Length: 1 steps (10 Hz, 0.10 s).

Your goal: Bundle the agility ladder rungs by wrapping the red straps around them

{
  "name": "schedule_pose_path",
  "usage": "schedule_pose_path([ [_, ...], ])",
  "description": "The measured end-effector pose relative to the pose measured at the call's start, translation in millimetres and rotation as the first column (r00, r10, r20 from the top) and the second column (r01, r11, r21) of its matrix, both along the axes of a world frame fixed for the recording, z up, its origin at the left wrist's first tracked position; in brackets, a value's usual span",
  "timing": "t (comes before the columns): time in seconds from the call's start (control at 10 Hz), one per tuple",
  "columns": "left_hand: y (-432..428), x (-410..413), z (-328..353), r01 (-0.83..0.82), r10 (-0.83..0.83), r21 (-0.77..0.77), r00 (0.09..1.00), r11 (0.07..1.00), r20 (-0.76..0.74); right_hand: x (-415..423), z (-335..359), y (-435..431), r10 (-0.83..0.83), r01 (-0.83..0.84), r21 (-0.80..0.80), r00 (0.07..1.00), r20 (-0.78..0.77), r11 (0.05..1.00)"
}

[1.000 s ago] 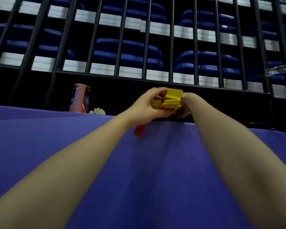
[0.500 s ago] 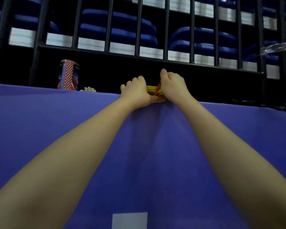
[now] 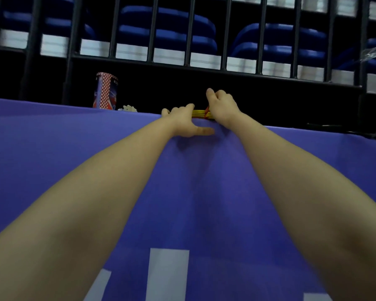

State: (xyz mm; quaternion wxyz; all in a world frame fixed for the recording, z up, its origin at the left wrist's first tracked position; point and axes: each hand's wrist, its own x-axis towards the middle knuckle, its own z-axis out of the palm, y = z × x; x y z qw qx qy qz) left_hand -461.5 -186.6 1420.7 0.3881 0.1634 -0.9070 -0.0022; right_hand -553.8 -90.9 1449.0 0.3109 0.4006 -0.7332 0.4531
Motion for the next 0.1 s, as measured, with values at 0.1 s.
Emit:
schedule_pose_path([
  [0.1, 10.3, 15.2, -5.9, 0.002, -0.001, 0.003, 0.998, 1.0, -0.067, 22.0, -4.4, 19.2, -0.089, 0.09, 0.026, 0.995, -0.034, 0.996],
])
